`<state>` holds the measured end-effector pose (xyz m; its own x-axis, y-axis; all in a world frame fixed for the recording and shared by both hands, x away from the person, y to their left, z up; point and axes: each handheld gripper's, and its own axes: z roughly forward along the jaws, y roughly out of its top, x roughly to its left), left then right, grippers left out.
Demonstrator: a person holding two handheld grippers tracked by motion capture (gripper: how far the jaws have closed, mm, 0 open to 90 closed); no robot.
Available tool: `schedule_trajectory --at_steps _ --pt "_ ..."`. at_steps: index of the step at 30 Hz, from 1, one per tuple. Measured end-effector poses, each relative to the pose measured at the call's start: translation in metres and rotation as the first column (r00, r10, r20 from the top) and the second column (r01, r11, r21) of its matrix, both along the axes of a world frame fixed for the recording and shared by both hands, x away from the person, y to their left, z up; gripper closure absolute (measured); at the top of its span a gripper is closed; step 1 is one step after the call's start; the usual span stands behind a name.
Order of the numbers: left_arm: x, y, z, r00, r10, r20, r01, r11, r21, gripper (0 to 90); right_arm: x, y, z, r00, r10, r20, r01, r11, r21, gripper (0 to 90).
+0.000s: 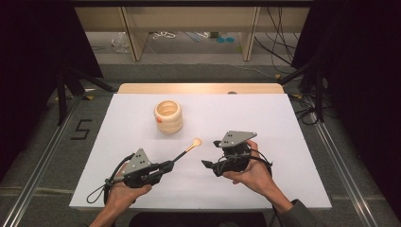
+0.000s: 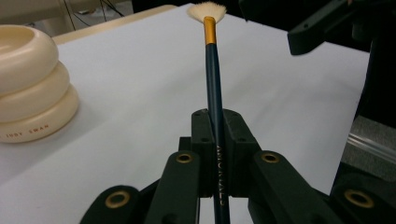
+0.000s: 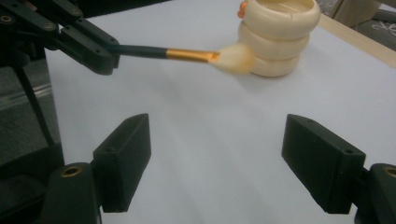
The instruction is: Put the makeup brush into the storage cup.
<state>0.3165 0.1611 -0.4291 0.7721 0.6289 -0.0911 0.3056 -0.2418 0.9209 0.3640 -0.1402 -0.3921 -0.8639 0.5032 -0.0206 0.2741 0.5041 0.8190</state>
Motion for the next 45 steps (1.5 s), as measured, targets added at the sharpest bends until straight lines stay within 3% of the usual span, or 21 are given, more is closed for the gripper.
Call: schedule_trajectory --at_steps 2,3,7,8,18,24,26,29,30,36,38,40,42,43,45 --pt "-0.001 0.002 0.002 0.9998 0.011 0.014 -0.010 0.9999 -0.013 84.3 0.000 0.000 -0.002 0.9997 0.006 -0.024 -0.005 0.999 0.036 24.6" --pt "-0.001 0.002 0.002 0.9997 0.011 0.021 -0.010 0.9992 -0.038 84.3 0.000 0.000 -0.003 0.9997 0.006 -0.026 -0.005 0.999 0.047 24.0" --pt "-0.001 0.004 0.005 0.9985 0.024 0.049 -0.021 0.9980 -0.059 84.3 0.000 0.000 -0.004 0.9997 0.002 -0.023 -0.001 0.997 0.076 23.1" --pt "-0.002 0.004 0.005 0.9987 0.037 0.034 -0.035 0.9970 -0.069 84.3 0.000 0.000 -0.004 0.9997 0.003 -0.023 -0.001 0.996 0.088 23.1" --pt "-0.002 0.002 0.005 0.9981 0.025 0.056 -0.020 0.9952 -0.096 84.3 -0.001 0.004 -0.005 0.9987 0.026 -0.045 -0.017 0.982 0.189 23.0" --pt "-0.004 0.001 0.005 0.9976 0.028 0.063 -0.021 0.9938 -0.110 84.3 0.001 0.005 -0.010 0.9971 0.028 -0.071 -0.008 0.966 0.258 23.4" --pt "-0.004 0.001 0.005 0.9977 0.033 0.059 -0.026 0.9921 -0.123 84.3 0.002 0.006 -0.011 0.9990 0.009 -0.045 0.003 0.961 0.275 23.5" --pt "-0.004 0.001 0.005 0.9964 0.021 0.082 -0.011 0.9920 -0.126 84.3 0.001 0.007 -0.010 0.9976 0.022 -0.066 -0.002 0.956 0.293 24.0" --pt "-0.005 0.001 0.006 0.9970 0.036 0.068 -0.028 0.9917 -0.126 84.3 0.000 0.007 -0.010 0.9974 0.023 -0.068 -0.002 0.955 0.298 24.4" --pt "-0.006 0.000 0.006 0.9966 0.041 0.072 -0.030 0.9892 -0.143 84.3 0.000 0.013 -0.011 0.9946 0.050 -0.091 -0.013 0.930 0.368 24.5" --pt "-0.005 0.000 0.007 0.9952 0.028 0.093 -0.016 0.9910 -0.133 84.3 0.000 0.014 -0.011 0.9933 0.057 -0.101 -0.015 0.928 0.373 24.5" --pt "-0.006 -0.001 0.006 0.9955 0.031 0.089 -0.017 0.9882 -0.152 84.3 0.001 0.017 -0.013 0.9929 0.059 -0.104 -0.015 0.922 0.387 24.5" --pt "-0.007 -0.001 0.007 0.9953 0.033 0.091 -0.020 0.9898 -0.141 84.3 0.002 0.019 -0.014 0.9922 0.068 -0.104 -0.020 0.913 0.407 24.5" --pt "-0.007 -0.001 0.007 0.9953 0.034 0.091 -0.021 0.9893 -0.144 84.4 0.002 0.020 -0.014 0.9921 0.066 -0.106 -0.018 0.915 0.402 24.5" --pt "-0.007 -0.002 0.007 0.9948 0.030 0.097 -0.016 0.9897 -0.142 84.3 0.002 0.021 -0.013 0.9900 0.074 -0.120 -0.017 0.909 0.416 24.5"
